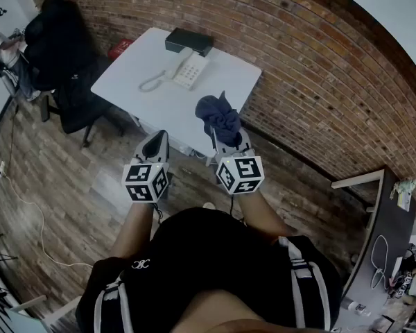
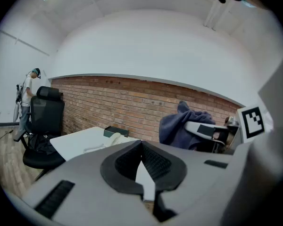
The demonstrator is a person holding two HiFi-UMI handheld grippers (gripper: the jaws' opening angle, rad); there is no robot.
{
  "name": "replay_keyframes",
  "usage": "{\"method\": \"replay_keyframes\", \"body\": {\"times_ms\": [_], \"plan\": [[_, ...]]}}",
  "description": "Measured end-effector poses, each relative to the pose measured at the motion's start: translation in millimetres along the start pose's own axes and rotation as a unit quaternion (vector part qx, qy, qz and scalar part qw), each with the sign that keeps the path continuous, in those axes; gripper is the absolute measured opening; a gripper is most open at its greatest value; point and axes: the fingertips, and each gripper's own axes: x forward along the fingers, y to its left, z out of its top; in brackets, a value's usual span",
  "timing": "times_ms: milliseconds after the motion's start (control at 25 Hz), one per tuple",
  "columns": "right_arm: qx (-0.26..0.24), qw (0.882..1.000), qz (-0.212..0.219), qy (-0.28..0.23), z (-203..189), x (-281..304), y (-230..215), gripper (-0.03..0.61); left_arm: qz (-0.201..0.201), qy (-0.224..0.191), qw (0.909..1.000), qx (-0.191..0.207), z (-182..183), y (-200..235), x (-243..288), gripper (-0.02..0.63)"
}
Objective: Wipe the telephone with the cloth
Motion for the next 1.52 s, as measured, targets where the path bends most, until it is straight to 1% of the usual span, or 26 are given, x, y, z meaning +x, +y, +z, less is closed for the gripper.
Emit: {"method": "replay_keyframes", "body": {"times_ms": [560,760,1000,1360,1520], "plan": [[0.004,1.000,0.010,0.003,-2.2,-6.3,-21.4,0.046,0.002,0.002,1.0000,0.006,-2.5,-27.0,13.4,-0.008],[0.010,1.000,0.011,0.005,-3.5,-6.8,-29.1,0.046,0.005,0.009,0.9999,0.006,-6.2,-32.5,19.2,-0.008],[0.014,1.000,0.011,0.008,-7.0,-4.3,-46.9,0.046,0.006,0.015,0.9998,0.010,-9.8,-41.9,34.5,-0.008],[0.014,0.999,0.031,0.021,-16.6,2.4,-71.9,0.046,0.014,0.020,0.9997,0.008,-19.1,-59.5,58.4,-0.008],[0.016,0.999,0.034,0.024,-17.4,4.5,-82.2,0.046,0.016,0.026,0.9995,0.009,-21.0,-62.7,67.4,-0.008]]}}
